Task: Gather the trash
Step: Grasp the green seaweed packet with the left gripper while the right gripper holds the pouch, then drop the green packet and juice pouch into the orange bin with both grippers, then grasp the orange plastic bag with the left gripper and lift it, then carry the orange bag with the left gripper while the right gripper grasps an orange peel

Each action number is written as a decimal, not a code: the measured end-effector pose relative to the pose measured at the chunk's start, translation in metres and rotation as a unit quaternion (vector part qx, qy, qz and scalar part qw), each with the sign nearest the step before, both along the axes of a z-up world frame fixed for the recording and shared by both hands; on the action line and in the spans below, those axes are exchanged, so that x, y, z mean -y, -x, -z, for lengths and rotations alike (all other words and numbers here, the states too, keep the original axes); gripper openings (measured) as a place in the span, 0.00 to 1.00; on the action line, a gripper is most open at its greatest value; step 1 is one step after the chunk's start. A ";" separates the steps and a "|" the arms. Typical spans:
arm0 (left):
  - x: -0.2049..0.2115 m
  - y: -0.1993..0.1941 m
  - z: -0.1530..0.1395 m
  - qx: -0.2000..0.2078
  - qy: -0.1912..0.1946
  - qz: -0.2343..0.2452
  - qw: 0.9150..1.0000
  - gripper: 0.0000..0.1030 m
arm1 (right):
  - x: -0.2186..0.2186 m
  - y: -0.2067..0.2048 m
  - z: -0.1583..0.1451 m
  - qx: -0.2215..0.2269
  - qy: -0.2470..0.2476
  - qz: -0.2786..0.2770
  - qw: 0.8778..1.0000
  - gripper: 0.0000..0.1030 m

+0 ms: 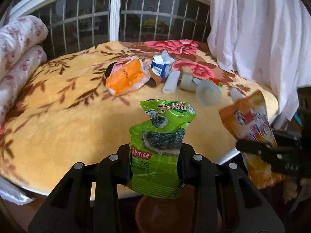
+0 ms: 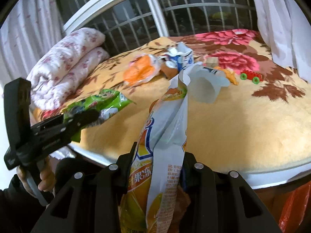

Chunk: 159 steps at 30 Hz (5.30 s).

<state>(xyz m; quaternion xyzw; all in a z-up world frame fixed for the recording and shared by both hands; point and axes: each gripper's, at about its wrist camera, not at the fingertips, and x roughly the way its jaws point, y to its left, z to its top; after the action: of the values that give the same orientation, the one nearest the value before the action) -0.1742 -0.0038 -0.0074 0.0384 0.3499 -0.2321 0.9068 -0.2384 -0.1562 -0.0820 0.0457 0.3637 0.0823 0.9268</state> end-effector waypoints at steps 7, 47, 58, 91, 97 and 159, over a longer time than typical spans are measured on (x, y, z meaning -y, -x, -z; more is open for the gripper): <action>-0.003 0.058 0.047 -0.044 -0.054 0.020 0.997 0.32 | -0.017 0.033 0.025 -0.038 0.033 -0.061 0.997 0.35; 0.013 0.017 0.204 -0.267 -0.157 0.015 0.951 0.73 | -0.002 -0.011 0.198 -0.292 0.014 -0.039 0.955 0.71; -0.012 0.035 0.071 -0.118 -0.065 0.011 0.991 0.82 | -0.004 0.019 0.109 -0.173 0.001 -0.045 0.984 0.73; 0.031 -0.209 0.043 -0.066 -0.055 -0.006 0.996 0.30 | 0.016 -0.026 0.062 -0.081 -0.046 0.000 0.996 0.81; 0.019 -0.138 0.029 -0.026 -0.068 -0.043 0.996 0.28 | 0.014 -0.026 0.051 -0.072 -0.043 -0.008 0.996 0.81; -0.034 0.015 -0.001 0.002 0.024 -0.075 0.997 0.28 | -0.029 -0.052 -0.051 -0.004 0.025 -0.063 0.998 0.27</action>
<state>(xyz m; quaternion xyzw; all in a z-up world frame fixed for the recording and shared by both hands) -0.1889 0.0303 -0.0062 -0.0088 0.3440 -0.1712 0.9232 -0.1866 -0.1267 -0.0312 0.0003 0.3711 0.1311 0.9193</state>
